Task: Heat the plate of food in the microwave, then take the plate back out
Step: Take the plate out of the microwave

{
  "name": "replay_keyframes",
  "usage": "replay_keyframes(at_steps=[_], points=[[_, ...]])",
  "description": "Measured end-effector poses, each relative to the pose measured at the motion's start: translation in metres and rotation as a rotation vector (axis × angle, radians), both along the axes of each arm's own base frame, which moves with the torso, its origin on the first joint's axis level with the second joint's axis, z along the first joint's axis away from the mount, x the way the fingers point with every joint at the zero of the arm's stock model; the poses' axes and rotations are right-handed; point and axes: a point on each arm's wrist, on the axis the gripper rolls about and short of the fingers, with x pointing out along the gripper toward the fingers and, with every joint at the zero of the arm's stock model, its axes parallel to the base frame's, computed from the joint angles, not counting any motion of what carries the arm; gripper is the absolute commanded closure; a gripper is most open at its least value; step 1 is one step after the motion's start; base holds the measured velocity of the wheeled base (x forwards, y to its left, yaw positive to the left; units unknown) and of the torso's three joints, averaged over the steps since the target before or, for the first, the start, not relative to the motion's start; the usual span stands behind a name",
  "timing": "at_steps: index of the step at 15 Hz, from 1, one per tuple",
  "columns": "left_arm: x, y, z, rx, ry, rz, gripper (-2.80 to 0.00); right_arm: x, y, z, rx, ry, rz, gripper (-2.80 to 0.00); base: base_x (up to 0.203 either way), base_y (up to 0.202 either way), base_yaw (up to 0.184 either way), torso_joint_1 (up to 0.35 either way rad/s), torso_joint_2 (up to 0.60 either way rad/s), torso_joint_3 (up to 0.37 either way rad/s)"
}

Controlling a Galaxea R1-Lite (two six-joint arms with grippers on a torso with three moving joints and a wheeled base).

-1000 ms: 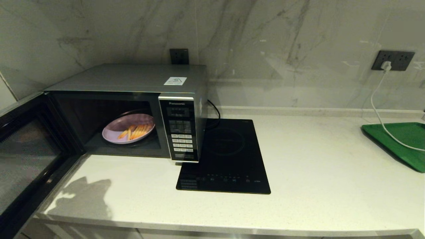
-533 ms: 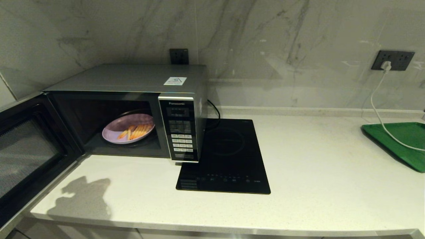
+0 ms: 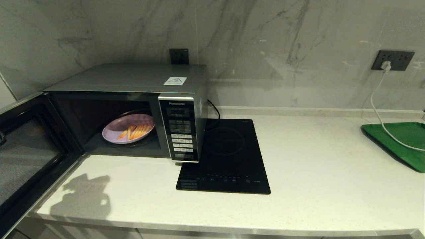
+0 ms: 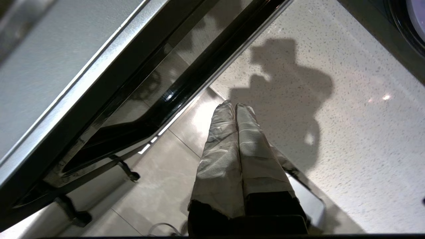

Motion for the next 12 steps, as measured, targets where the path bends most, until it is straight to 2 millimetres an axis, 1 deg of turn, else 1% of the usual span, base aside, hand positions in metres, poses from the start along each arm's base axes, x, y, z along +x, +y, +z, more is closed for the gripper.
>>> replay_keyframes(at_steps=[4, 7, 9, 12], points=[[0.009, 0.005, -0.009, -0.042, 0.012, 0.033, 0.0, 0.0, 0.0, 0.0, 0.0, 0.0, 0.0, 0.0, 0.0, 0.0, 0.0, 0.0, 0.0, 0.0], [0.013, -0.003, -0.013, -0.118, 0.01, -0.004, 0.0, 0.0, 0.0, 0.0, 0.0, 0.0, 0.0, 0.0, 0.0, 0.0, 0.0, 0.0, 0.0, 0.0], [0.018, -0.02, -0.016, -0.212, 0.004, -0.017, 0.0, 0.0, 0.0, 0.0, 0.0, 0.0, 0.0, 0.0, 0.0, 0.0, 0.0, 0.0, 0.0, 0.0], [0.031, -0.059, -0.021, -0.412, -0.012, -0.001, 0.0, 0.0, 0.0, 0.0, 0.0, 0.0, 0.0, 0.0, 0.0, 0.0, 0.0, 0.0, 0.0, 0.0]])
